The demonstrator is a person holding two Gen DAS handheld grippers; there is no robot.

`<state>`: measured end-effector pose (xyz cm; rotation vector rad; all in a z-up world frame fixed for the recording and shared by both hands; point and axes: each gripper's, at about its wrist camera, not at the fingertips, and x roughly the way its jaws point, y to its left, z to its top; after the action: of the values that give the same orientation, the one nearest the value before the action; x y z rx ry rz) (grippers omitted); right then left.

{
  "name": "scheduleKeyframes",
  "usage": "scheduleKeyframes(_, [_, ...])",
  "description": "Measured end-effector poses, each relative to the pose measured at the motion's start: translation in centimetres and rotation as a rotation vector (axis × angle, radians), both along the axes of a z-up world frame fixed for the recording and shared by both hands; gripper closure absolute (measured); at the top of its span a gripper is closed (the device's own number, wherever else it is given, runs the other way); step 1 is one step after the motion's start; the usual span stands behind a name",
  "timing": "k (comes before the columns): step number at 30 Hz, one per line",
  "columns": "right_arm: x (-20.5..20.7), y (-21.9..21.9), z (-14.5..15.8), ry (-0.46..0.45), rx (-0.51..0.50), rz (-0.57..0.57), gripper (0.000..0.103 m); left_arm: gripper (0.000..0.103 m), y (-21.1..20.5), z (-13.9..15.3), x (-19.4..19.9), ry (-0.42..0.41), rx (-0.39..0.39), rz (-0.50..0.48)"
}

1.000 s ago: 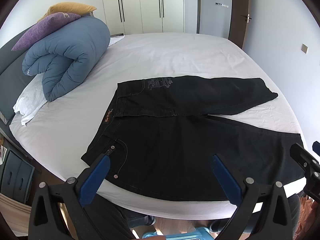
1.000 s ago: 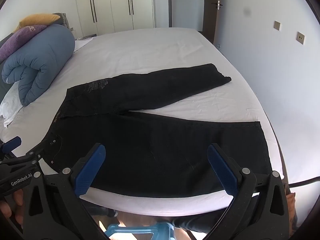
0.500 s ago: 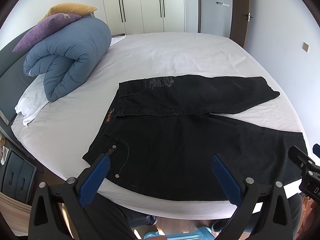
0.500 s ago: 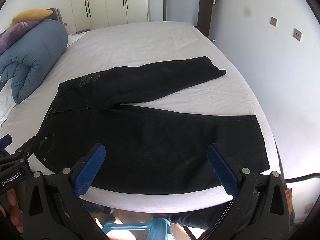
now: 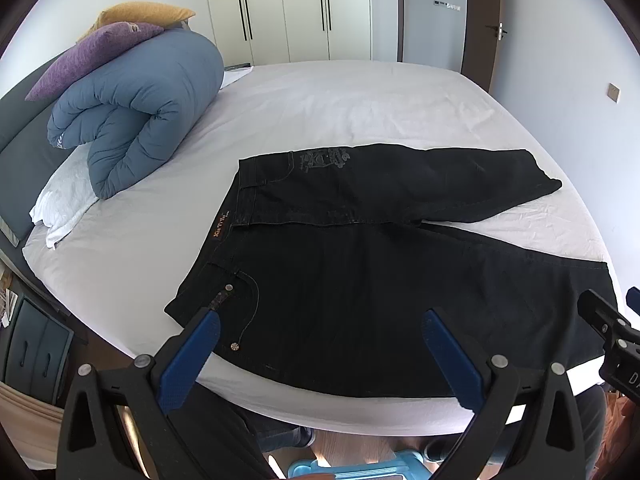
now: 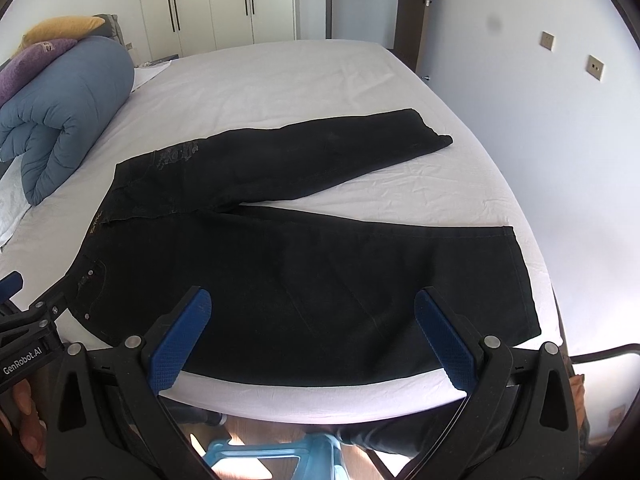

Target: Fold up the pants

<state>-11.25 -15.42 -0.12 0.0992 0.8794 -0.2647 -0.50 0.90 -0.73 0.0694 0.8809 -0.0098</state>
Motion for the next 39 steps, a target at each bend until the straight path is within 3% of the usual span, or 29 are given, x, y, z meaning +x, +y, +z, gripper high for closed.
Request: scheduleKeyframes(39, [0.07, 0.02, -0.43, 0.003, 0.015, 0.003, 0.0, 0.0, -0.33, -0.71, -0.37, 0.01, 0.003, 0.0])
